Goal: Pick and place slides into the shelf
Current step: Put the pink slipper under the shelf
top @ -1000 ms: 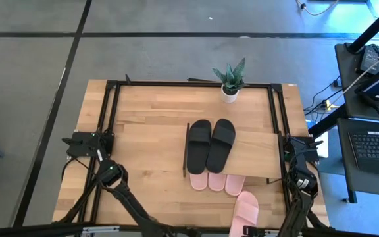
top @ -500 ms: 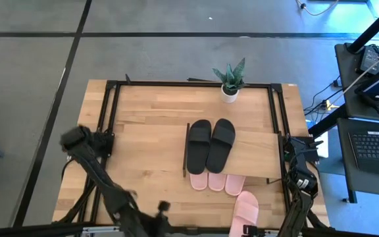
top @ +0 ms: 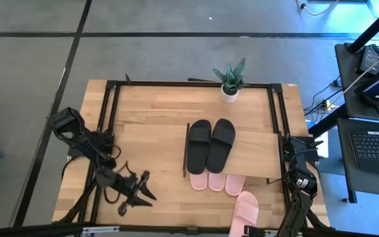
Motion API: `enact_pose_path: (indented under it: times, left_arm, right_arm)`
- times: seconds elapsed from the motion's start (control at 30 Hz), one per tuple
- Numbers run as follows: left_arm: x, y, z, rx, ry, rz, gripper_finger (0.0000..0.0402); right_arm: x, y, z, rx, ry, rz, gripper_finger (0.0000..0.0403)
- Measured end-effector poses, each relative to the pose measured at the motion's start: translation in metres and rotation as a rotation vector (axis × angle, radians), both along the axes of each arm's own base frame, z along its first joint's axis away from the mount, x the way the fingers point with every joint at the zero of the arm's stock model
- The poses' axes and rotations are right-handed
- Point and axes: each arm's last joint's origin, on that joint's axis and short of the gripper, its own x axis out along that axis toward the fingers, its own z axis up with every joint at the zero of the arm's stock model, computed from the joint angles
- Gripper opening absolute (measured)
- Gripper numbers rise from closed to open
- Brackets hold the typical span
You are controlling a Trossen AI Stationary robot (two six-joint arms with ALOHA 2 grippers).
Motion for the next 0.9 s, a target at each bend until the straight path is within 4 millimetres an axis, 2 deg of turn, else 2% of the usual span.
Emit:
enact_pose_path:
  times: [0.13, 0.33, 0.47, 0.63, 0.9]
  left_arm:
    - [-0.010, 0.013, -0.012, 0.008, 0.008, 0.004, 0.0111]
    - [-0.013, 0.017, -0.017, 0.028, 0.021, 0.021, 0.0111]
    - [-0.013, 0.017, -0.017, 0.036, 0.022, 0.025, 0.0111]
    - [-0.013, 0.017, -0.017, 0.036, 0.022, 0.025, 0.0111]
    - [-0.013, 0.017, -0.018, 0.038, 0.023, 0.025, 0.0111]
  right_arm:
    - [0.001, 0.003, 0.000, 0.033, -0.003, 0.010, 0.0206]
    - [0.004, 0.001, 0.000, 0.029, -0.005, 0.015, 0.0205]
    - [0.007, -0.005, -0.014, 0.002, 0.016, -0.015, 0.0193]
    - [0.011, -0.008, -0.030, 0.013, 0.039, -0.024, 0.0168]
    - [0.012, -0.016, -0.032, -0.036, 0.073, -0.065, 0.0100]
